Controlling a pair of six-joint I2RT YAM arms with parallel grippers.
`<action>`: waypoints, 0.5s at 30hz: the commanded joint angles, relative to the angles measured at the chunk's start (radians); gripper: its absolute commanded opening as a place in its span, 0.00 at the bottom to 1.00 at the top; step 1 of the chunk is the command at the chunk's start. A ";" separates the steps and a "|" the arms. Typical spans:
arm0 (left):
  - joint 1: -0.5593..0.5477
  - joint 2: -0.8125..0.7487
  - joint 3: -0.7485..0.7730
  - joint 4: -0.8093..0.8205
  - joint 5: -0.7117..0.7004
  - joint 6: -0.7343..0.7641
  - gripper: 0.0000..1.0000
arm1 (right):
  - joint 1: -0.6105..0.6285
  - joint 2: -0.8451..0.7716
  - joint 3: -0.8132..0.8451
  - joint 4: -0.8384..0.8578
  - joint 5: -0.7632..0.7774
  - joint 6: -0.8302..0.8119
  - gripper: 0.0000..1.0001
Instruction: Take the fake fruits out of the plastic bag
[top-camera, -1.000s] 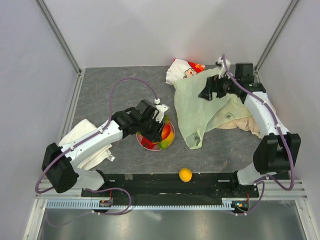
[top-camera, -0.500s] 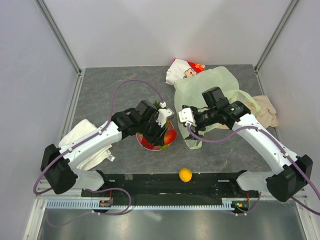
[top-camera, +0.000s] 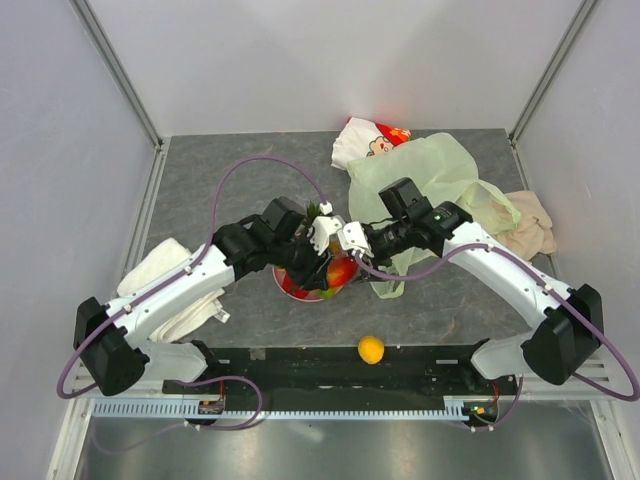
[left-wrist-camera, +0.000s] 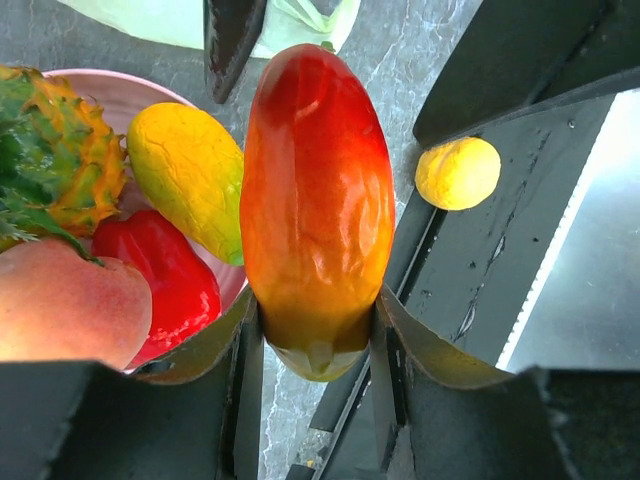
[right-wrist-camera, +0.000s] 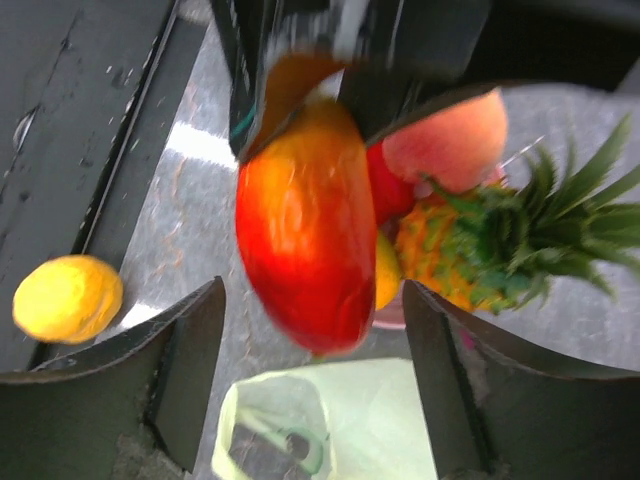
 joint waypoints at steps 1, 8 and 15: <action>0.002 -0.021 0.042 0.037 0.044 0.036 0.02 | 0.025 -0.043 -0.025 0.157 -0.040 0.099 0.77; 0.036 0.000 0.070 0.043 0.045 0.036 0.02 | 0.061 -0.025 -0.018 0.192 0.016 0.162 0.43; 0.073 -0.011 0.235 -0.107 -0.025 0.124 0.49 | 0.061 -0.053 -0.042 0.099 0.162 -0.017 0.34</action>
